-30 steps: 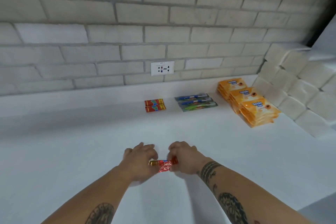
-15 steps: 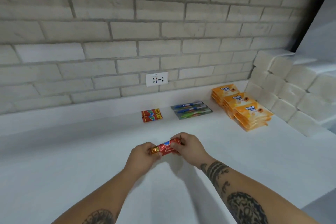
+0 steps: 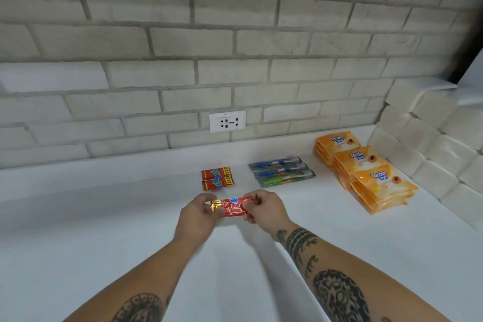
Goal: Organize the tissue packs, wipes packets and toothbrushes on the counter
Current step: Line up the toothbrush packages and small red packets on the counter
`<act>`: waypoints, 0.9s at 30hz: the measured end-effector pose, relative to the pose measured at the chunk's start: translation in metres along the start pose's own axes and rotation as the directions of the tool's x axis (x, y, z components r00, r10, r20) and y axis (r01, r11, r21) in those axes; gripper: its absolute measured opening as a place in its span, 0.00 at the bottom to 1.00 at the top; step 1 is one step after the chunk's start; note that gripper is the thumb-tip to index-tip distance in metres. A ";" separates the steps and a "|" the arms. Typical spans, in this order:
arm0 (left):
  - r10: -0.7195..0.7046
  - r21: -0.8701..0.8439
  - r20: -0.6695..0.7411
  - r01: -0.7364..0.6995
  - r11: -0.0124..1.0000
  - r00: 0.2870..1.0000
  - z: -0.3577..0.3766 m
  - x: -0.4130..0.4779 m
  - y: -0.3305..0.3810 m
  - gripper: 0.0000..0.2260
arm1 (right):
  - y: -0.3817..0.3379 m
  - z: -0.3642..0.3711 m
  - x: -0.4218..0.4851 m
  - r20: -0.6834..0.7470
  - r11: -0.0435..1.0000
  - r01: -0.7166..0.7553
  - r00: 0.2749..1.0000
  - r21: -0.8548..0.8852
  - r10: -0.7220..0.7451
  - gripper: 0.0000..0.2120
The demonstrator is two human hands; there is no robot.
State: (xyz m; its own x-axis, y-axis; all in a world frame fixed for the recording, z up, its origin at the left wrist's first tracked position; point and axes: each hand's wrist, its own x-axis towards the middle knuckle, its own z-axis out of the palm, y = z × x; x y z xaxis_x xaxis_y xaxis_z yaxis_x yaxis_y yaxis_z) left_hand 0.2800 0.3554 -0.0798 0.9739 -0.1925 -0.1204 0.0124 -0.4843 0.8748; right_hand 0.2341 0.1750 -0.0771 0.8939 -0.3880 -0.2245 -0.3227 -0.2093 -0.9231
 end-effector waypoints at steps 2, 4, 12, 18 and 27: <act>0.005 0.008 -0.018 -0.005 1.000 1.000 0.005 0.011 -0.008 0.12 | 0.005 0.005 0.016 0.003 1.000 -0.001 1.000 -0.001 0.001 0.05; -0.022 -0.017 -0.040 0.021 1.000 0.999 0.009 0.020 -0.016 0.13 | 0.011 0.011 0.030 0.007 1.000 0.007 1.000 -0.022 -0.007 0.07; 0.022 0.323 -0.116 0.017 0.946 0.993 0.028 0.041 -0.041 0.14 | 0.033 0.030 0.069 0.037 0.959 0.120 0.993 -0.256 -0.114 0.09; 0.251 0.583 -0.167 -0.110 0.805 0.953 0.041 0.059 -0.055 0.11 | 0.043 0.042 0.083 0.018 0.800 0.288 0.945 -0.527 -0.328 0.06; 0.471 0.760 -0.015 -0.296 0.579 0.882 0.044 0.067 -0.069 0.12 | 0.064 0.040 0.083 0.377 0.285 0.639 0.695 -0.715 -0.612 0.14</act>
State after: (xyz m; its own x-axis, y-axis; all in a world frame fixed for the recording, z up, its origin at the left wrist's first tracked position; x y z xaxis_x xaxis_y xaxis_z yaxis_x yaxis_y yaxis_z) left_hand 0.3346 0.3387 -0.1690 0.8684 -0.3848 0.3128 -0.4531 -0.8720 0.1854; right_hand 0.3000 0.1650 -0.1674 0.9361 0.1973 0.2912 0.2569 -0.9489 -0.1831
